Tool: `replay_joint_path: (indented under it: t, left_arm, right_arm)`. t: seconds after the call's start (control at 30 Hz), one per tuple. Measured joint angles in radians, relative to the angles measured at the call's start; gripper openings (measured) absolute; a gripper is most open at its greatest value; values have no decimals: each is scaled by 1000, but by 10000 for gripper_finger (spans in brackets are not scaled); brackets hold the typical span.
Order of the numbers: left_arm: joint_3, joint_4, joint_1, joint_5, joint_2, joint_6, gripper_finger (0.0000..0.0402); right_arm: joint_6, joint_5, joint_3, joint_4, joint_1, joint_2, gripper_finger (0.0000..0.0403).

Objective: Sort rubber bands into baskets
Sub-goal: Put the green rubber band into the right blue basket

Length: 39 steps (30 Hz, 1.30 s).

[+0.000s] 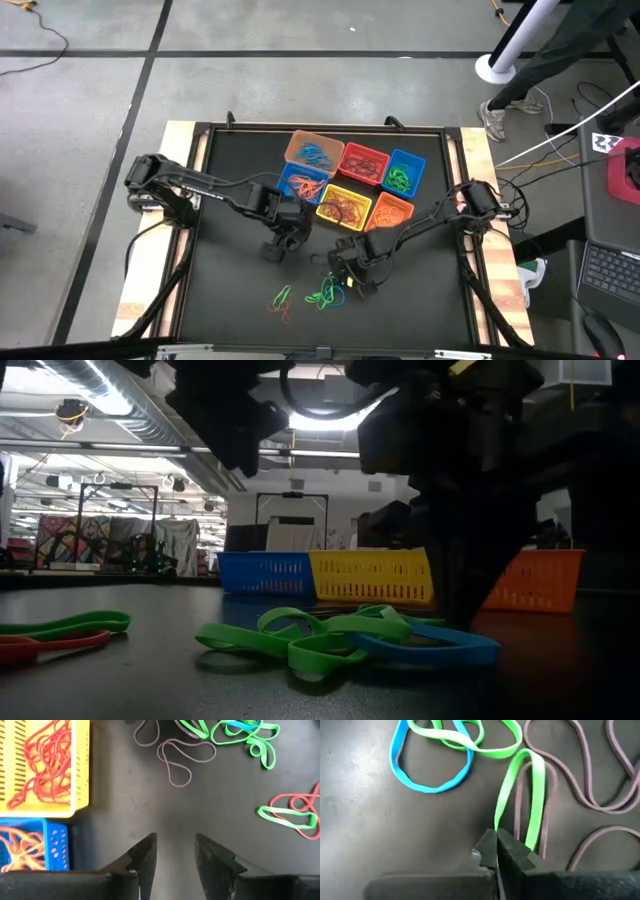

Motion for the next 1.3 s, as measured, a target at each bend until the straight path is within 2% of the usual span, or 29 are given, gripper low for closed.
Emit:
replay_joint_path:
  t: [0.17, 0.3, 0.43, 0.6, 0.8, 0.93, 1.13, 1.3]
  left_arm:
    - [0, -48, 0, -4, -47, -23, 127]
    - [0, -73, 1, -11, -96, -40, 127]
    - [0, -74, 2, -32, -136, -54, 127]
    - [0, -72, 3, -58, -185, -60, 127]
    - [0, -63, 4, -59, -193, -63, 127]
    - [0, -54, 5, -61, -192, -63, 127]
    - [0, 5, 7, -61, -192, -57, 127]
    - [0, 81, 7, -61, -192, -11, 127]
  right_arm:
    - [-10, -3, 14, -33, -40, -17, 25]
    - [-71, -2, 96, -109, -70, -32, 8]
    - [-175, -2, 215, -249, -89, -31, 9]
    - [-287, 72, 384, -439, -108, -31, 5]
    - [-323, 136, 564, -702, -118, -33, 5]
    - [-345, 206, 633, -865, -134, -36, 2]
    - [-341, 220, 604, -970, -206, -111, 1]
    - [-317, 219, 456, -963, -314, -225, 2]
